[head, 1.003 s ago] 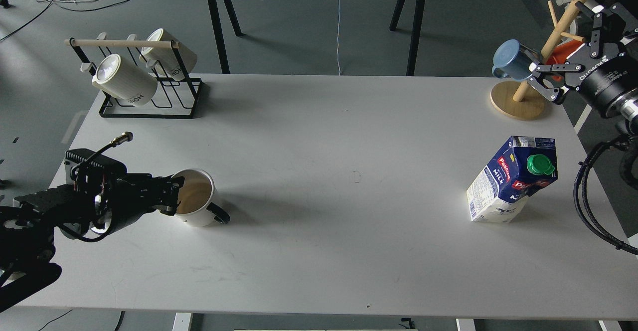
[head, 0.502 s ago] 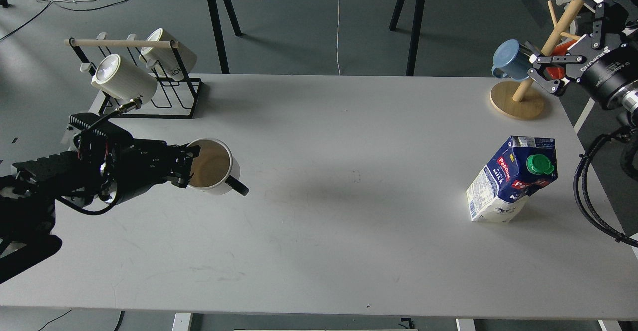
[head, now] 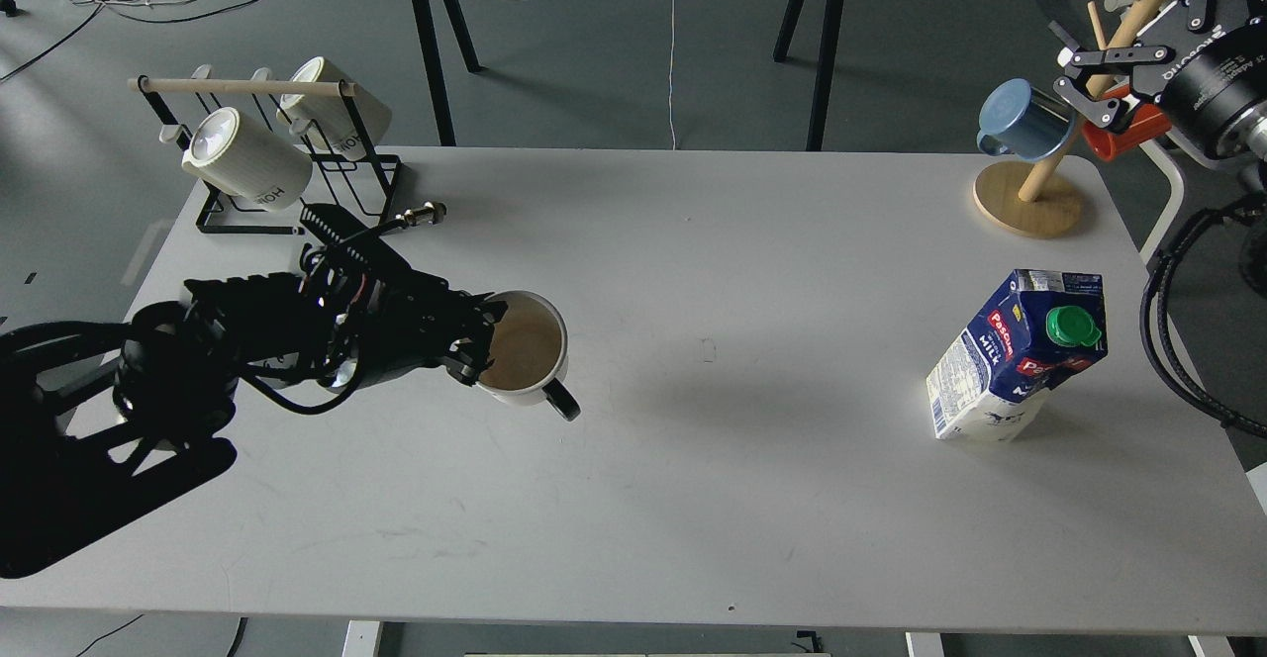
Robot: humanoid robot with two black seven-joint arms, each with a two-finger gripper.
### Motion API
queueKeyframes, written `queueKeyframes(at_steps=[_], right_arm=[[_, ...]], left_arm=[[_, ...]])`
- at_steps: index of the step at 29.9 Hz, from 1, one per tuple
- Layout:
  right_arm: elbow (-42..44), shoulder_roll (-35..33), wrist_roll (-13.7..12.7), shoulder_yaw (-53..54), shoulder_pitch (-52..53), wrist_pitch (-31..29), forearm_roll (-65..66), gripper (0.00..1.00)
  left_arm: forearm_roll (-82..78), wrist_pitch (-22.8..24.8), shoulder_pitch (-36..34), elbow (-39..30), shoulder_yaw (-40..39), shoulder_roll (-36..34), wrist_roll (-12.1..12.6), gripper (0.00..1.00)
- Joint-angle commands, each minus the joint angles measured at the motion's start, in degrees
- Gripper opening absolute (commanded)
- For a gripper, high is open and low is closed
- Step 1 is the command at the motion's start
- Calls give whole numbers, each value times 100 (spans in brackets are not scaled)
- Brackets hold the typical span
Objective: Place cup and milk with both arms
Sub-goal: 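Slide the white mug with the left gripper toward the table center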
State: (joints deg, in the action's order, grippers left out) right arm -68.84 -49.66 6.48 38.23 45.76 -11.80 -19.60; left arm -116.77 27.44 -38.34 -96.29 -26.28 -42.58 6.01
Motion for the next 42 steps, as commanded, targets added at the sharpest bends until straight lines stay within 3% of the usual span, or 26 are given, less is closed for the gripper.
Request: queueKeyframes(at_steps=[1, 11, 24, 42], right_arm=[[2, 0, -24, 0, 100, 72, 0, 98], [-7, 35, -24, -9, 109, 177, 0, 98], [20, 185, -24, -17, 74, 195, 123, 98], [20, 194, -24, -17, 39, 195, 123, 98]], left_arm=[[-450, 56, -7, 5, 26, 408, 50, 0], [-823, 56, -86, 190, 342, 1146, 67, 0], [-823, 56, -403, 910, 641, 2087, 147, 0], [-823, 56, -456, 1385, 782, 2579, 155, 3]])
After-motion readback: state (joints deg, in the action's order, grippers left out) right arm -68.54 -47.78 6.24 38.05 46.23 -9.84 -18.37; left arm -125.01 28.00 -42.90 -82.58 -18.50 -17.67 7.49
